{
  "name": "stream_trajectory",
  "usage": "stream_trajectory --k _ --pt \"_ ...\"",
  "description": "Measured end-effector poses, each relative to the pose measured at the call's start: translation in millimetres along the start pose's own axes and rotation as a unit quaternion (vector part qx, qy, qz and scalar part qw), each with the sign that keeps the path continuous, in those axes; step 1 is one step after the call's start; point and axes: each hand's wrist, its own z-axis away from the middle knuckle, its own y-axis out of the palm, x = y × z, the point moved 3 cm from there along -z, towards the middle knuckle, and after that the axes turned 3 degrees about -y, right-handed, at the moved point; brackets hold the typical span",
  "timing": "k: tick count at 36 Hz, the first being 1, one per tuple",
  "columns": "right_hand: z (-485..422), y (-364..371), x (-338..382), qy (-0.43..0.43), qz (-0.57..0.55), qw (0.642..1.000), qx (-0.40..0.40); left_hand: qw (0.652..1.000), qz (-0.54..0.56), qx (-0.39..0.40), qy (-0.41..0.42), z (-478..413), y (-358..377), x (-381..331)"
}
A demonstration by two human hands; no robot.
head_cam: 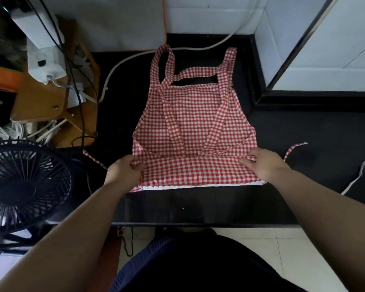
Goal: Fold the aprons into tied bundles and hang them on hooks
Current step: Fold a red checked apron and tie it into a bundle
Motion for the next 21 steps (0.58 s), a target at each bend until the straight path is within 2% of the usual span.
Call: stream_trajectory --k 2,4,6,8,9,11,13,15,18,21 --pt "2 -2 1 0.021 0.049 0.998 -0.026 0.997 -0.073 -0.035 0.003 4 3 -2" --pt "7 -7 10 -0.005 0.142 0.985 -0.095 0.984 -0.146 -0.096 0.041 11 2 -5" --pt "13 -7 26 -0.119 0.206 0.96 -0.149 0.963 -0.163 -0.122 0.179 19 7 -15" --pt "21 3 41 -0.232 0.166 0.952 -0.113 0.938 -0.134 -0.069 0.312 29 18 -23" --pt "25 10 44 -0.245 0.132 0.958 -0.068 0.941 -0.121 -0.018 0.315 35 22 -28" --pt "32 24 43 -0.227 0.129 0.965 0.012 0.955 -0.144 0.066 0.25 41 29 -29" --pt "36 34 38 -0.228 0.199 0.952 0.038 0.922 -0.278 0.088 0.255 44 36 -28" --pt "36 35 36 -0.238 0.217 0.946 0.027 0.893 -0.341 0.084 0.281 49 35 -31" --pt "31 25 39 -0.258 0.148 0.955 0.014 0.901 -0.319 0.076 0.282 43 26 -39" --pt "28 10 43 -0.226 0.112 0.965 0.076 0.921 -0.252 0.102 0.278 36 12 -51"
